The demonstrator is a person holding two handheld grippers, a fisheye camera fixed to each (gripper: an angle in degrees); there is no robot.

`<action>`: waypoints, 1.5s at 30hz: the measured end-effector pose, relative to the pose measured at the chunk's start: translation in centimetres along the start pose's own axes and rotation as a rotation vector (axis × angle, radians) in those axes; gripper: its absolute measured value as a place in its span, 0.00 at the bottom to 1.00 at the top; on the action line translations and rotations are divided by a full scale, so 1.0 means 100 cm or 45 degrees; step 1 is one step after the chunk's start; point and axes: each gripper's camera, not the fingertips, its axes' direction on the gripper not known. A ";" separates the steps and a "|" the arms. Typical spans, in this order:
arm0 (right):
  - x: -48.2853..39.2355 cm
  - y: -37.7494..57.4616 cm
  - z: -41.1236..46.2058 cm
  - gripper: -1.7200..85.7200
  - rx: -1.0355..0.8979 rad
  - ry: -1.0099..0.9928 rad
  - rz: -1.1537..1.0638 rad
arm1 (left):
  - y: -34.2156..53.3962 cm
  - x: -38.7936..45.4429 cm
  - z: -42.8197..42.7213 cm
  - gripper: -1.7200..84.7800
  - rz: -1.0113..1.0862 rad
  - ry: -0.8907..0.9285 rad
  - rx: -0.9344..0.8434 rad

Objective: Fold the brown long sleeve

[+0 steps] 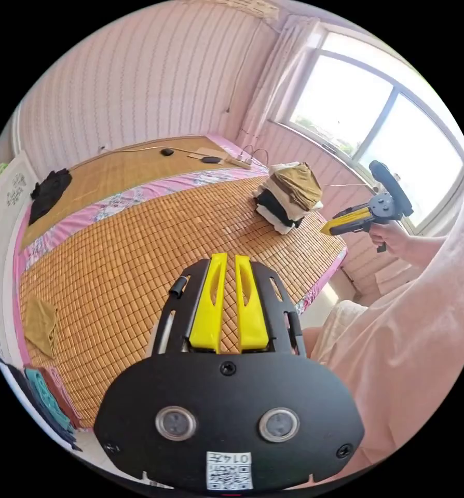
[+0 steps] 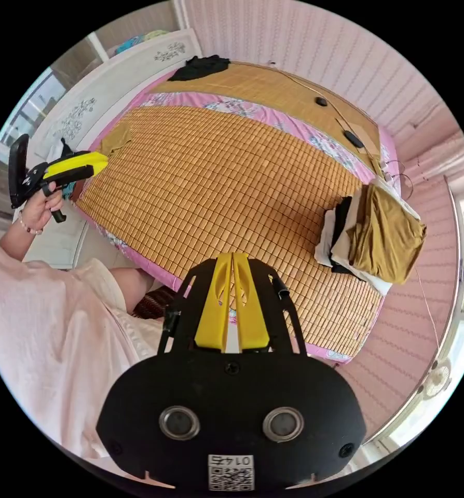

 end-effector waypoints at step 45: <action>0.459 0.187 0.009 0.16 0.646 -0.425 0.913 | -0.375 0.277 0.446 0.01 0.811 0.430 -0.066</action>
